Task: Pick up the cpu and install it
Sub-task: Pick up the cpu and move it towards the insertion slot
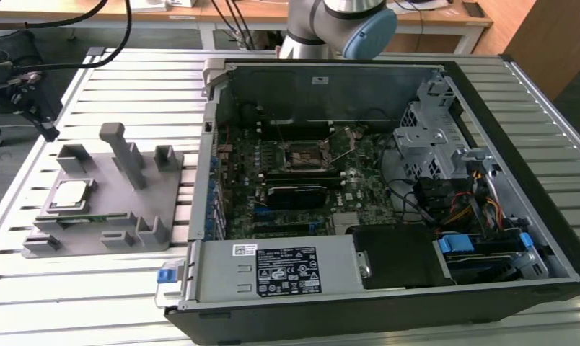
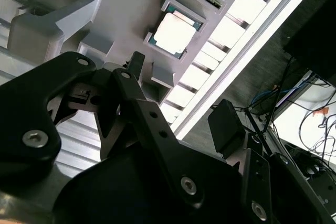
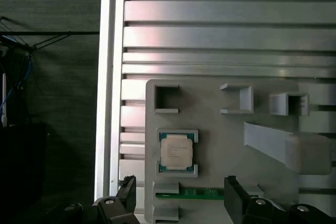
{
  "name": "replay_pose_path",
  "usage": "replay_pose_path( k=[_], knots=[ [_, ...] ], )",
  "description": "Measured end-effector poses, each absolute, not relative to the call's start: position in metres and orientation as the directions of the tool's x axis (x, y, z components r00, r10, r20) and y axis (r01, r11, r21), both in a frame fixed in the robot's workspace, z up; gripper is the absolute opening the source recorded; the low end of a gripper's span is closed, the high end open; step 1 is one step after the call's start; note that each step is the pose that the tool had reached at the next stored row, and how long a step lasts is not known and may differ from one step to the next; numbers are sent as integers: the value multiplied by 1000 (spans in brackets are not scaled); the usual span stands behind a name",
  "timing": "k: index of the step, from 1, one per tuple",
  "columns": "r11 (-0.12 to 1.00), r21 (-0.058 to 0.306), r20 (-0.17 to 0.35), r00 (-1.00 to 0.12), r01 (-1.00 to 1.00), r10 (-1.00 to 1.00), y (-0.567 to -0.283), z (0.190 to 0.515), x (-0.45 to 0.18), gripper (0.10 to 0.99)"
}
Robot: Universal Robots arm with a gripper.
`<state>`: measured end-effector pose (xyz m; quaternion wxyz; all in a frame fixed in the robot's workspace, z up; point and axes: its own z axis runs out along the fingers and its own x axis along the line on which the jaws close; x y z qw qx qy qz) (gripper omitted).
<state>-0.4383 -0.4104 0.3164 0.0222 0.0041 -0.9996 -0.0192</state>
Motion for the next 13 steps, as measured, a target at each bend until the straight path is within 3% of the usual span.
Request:
replay_pose_path(
  k=[13],
  knots=[
    [999, 38, 44, -999, -10, -12, -410, 304, -438, 761]
  ],
)
